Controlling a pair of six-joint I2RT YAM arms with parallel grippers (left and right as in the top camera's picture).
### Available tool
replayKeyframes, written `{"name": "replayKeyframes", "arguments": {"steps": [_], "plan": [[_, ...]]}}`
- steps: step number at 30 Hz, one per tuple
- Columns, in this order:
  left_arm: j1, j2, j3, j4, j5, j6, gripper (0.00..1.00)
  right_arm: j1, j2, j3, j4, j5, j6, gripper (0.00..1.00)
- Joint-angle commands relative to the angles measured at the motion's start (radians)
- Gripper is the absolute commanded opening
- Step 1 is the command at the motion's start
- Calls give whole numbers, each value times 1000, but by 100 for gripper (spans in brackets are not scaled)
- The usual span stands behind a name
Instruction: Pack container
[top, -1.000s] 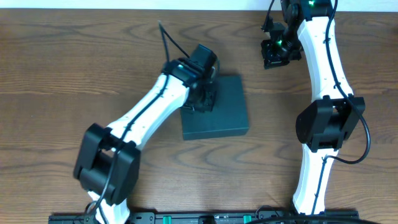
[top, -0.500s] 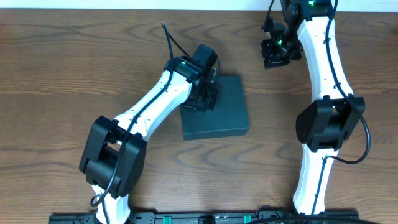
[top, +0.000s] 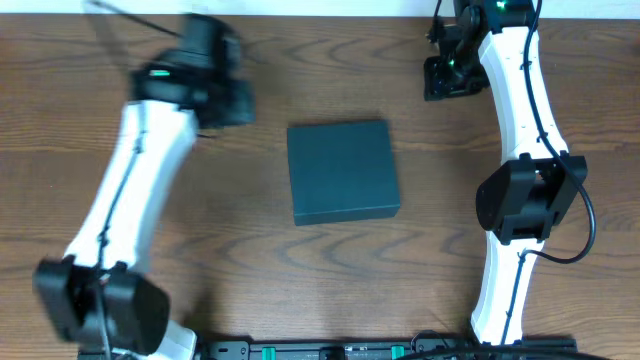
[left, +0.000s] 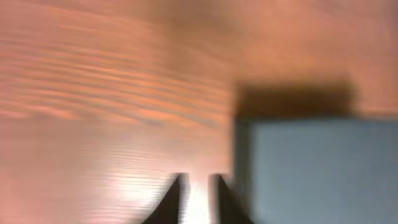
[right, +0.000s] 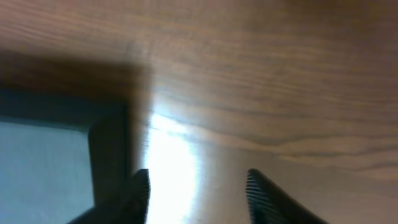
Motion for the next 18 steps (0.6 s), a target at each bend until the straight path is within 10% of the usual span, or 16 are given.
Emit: {"name": "replayKeyframes", "arguments": {"steps": [1,2,6,18], "plan": [[100,-11,8,-15,-47,11,56,-10,-12,19,21,31,11,76],[129,-11,8,-16,-47,11,62,-10,-12,19,31,40,13,99],[200,-11,7,-19,-47,11,95,-13,-12,18,67,89,14,99],[232,-11,7,-19,-47,11,99,-13,-12,18,76,90,14,99]]}}
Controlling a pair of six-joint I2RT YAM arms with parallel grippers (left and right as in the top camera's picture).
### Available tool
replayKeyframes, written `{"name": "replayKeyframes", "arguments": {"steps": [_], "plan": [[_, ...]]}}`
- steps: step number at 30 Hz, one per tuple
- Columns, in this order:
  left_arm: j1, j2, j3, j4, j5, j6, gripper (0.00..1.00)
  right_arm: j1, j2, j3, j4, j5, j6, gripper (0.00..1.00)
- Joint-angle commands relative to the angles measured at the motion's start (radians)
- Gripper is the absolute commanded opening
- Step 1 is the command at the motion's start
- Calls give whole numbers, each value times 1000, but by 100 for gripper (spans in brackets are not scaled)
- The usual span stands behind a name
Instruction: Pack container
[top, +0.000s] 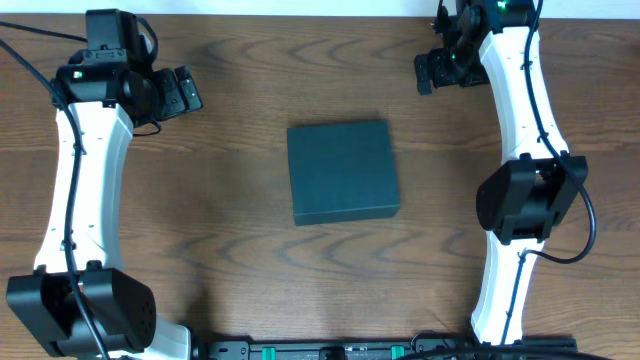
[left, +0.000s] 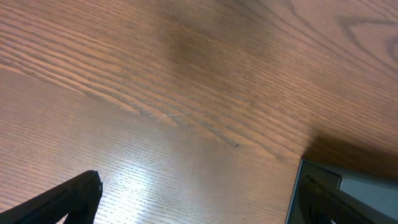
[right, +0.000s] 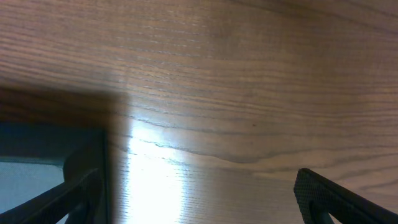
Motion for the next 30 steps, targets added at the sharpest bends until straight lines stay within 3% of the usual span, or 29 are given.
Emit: {"name": "replayKeyframes", "arguments": {"steps": [1,21,30], "plan": [[3,5,5,-3,-13,2,99,-11,-12,18,3,14,9,99],[3,5,5,-3,-13,2,99,-11,-19,17,2,14,9,99],[3,5,5,-3,-12,2,99,31,-286,17,2,14,9,99]]}}
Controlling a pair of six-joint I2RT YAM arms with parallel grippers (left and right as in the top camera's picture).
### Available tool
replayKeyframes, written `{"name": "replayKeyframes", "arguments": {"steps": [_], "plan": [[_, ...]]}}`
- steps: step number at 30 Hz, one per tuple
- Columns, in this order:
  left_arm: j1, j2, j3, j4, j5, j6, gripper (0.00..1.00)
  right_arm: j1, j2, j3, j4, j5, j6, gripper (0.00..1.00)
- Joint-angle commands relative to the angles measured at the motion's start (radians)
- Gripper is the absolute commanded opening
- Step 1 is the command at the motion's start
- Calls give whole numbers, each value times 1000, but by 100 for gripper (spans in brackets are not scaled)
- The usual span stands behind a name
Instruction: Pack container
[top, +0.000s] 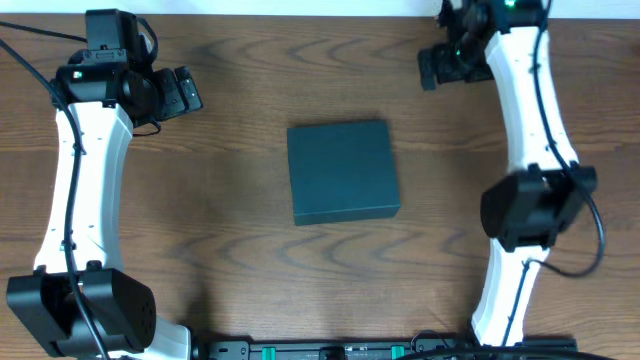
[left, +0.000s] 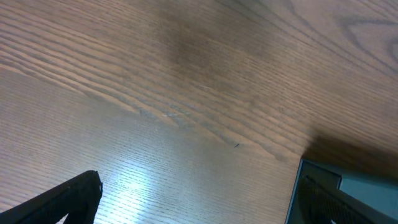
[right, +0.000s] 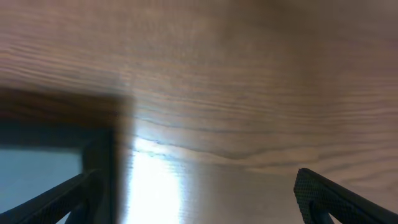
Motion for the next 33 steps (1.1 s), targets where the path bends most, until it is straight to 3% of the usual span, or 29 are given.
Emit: {"name": "replayKeyframes", "arguments": {"steps": [1,15,20,24,33], "plan": [[3,5,5,-3,-12,2,99,31,-220,21,2,7,9,99],[3,5,5,-3,-12,2,99,60,-725,15,1,7,9,99],[3,5,5,-3,-12,2,99,60,-884,-71,51,15,-26,99],[3,5,5,-3,-12,2,99,60,-1036,-266,171,23,-45,99],[3,5,5,-3,-12,2,99,57,-1447,-980,716,25,-44,99]]}}
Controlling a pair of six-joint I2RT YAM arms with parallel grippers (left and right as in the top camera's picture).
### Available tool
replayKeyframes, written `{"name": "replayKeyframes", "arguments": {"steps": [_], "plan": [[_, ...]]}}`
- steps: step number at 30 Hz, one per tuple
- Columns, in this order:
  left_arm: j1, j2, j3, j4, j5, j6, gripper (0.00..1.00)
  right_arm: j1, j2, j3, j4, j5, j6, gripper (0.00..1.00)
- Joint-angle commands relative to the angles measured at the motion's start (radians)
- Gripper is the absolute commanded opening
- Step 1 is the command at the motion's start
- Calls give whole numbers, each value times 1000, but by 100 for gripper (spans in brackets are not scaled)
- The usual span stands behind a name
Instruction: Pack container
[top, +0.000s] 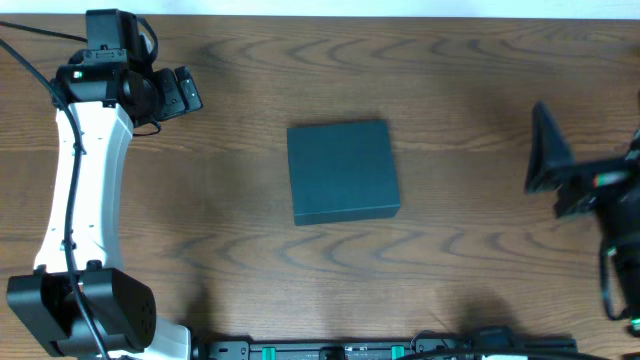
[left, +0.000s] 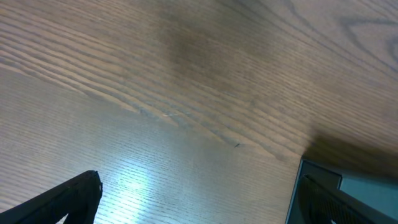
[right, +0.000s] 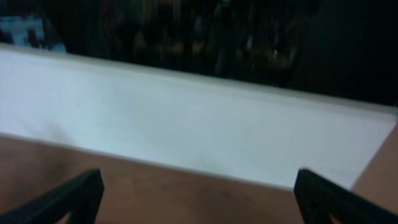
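A closed dark teal box lies flat in the middle of the wooden table. My left gripper hovers at the back left, well apart from the box, open with nothing between its fingers. In the left wrist view, open left gripper faces bare wood, and the box's corner shows at the right. My right gripper is at the table's right edge, tilted up and open. The right wrist view shows the right gripper facing away from the box.
A white strip with darkness behind it runs beyond the table's edge in the right wrist view. A black rail lines the table's front edge. The two arm bases stand at the front left and front right.
My right arm has left the back right corner and now sits at the right edge, its camera pointing off the table. The left arm and the box have not moved.
At first my left gripper was nearly shut close to the box's back left corner, and the right was partly open at the back right. Then both stood wide open, the left drawn back to the far left. Now the right is at the table's right edge.
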Motion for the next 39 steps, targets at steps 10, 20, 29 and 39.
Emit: {"name": "replayKeyframes", "arguments": {"steps": [10,20,29,39], "plan": [[3,5,5,-3,-12,2,99,1,-354,-775,452,-8,-9,99],[3,5,5,-3,-12,2,99,-50,-593,-1138,640,-8,69,99],[3,5,5,-3,-12,2,99,-87,-711,-1288,669,-4,116,99],[3,5,5,-3,-12,2,99,-103,-778,-1384,697,-5,148,99]]}}
